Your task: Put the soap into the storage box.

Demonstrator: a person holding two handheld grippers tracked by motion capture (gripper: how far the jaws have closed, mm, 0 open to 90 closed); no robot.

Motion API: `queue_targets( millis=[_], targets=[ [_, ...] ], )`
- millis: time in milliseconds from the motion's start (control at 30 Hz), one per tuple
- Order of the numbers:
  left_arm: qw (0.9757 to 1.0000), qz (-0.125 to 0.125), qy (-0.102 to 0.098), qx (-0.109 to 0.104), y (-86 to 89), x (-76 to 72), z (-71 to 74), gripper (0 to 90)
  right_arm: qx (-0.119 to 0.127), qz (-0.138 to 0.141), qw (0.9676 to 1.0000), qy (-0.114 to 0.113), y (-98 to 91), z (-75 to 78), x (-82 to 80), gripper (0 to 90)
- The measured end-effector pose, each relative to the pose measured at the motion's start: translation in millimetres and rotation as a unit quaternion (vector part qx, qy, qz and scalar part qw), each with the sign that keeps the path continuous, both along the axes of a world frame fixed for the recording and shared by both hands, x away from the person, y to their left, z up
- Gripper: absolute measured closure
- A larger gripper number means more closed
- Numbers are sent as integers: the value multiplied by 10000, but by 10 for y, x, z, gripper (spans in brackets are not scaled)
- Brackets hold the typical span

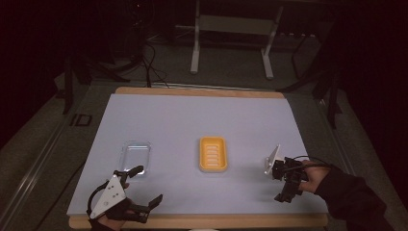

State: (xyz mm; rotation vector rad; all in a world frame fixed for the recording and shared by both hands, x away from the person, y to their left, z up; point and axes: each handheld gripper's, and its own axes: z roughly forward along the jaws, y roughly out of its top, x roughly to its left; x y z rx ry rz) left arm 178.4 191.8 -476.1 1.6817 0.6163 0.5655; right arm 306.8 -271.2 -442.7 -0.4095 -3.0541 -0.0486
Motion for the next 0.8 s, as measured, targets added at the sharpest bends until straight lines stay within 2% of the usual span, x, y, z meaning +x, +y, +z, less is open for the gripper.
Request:
queue_targets(
  millis=[133,200,267,300,333,433,500,567,667,800],
  targets=[
    [10000,-11,-1,-6,-3,2,-2,0,-31,-32,10000,-1,-30,14,8,99],
    [10000,-19,3,-22,-3,2,-3,0,-121,-3,9999,-24,-57,10,4,99],
    [10000,-22,17,-30,-1,4,-3,0,-199,-22,9997,-151,-70,4,3,105],
    [10000,-24,13,-33,0,5,-3,0,-240,-80,9994,-235,-77,-1,6,143],
    [10000,-26,15,-40,1,4,-2,0,-294,-148,9992,-240,-96,-9,23,133],
    [10000,-33,17,-34,0,3,-3,0,-356,-292,9989,2,-144,-39,54,125],
    [10000,-35,15,-38,-1,4,-3,0,-369,-245,9990,-38,-180,-57,65,127],
    [10000,-35,23,-29,-1,6,-4,0,-397,-391,9984,-88,-215,-65,90,134],
    [10000,-52,32,-37,-6,7,-7,0,-489,-441,9978,-107,-271,-77,121,134],
    [10000,-55,40,-37,-10,9,-9,0,-465,-553,9973,-115,-348,-73,167,134]
  ],
)
